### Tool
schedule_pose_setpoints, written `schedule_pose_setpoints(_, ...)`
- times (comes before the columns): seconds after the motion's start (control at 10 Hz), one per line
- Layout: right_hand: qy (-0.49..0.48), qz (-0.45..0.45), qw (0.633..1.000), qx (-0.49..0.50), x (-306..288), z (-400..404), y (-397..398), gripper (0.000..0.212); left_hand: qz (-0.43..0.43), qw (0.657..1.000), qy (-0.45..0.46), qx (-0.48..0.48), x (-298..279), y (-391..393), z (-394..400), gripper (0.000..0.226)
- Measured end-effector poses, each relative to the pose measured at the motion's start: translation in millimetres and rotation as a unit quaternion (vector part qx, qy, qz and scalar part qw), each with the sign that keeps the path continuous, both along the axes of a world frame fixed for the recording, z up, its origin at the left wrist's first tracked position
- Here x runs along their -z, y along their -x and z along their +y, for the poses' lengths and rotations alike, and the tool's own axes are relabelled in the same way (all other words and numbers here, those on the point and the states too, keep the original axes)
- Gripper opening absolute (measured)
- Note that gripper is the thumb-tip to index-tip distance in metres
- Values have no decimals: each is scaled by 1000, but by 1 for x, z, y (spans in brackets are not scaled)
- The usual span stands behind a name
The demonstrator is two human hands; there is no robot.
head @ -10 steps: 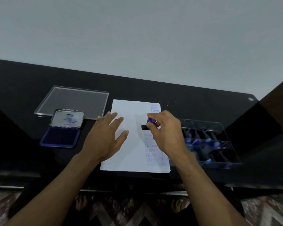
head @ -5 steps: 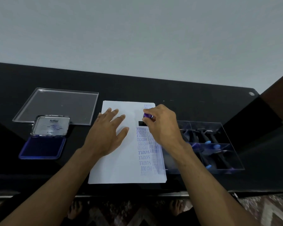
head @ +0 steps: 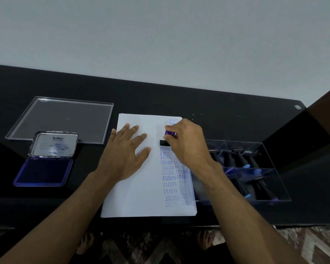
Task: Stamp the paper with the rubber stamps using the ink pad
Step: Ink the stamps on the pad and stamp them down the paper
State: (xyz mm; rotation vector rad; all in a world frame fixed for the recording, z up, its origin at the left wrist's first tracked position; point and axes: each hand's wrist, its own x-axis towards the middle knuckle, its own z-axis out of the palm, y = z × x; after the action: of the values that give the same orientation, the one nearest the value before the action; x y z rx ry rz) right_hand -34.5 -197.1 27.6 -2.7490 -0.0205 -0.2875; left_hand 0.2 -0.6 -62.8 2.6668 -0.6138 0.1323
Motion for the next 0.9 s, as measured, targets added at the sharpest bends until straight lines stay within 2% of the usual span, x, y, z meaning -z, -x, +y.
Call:
schedule_pose_setpoints(0.6,2,4,1000,0,2,3,1,19,-16,1000,2,6,7,-2,2,67)
schedule_pose_setpoints(0.9,17,7,1000,3,4,4,1,17,-10,1000,8,2,6,-2,1,72)
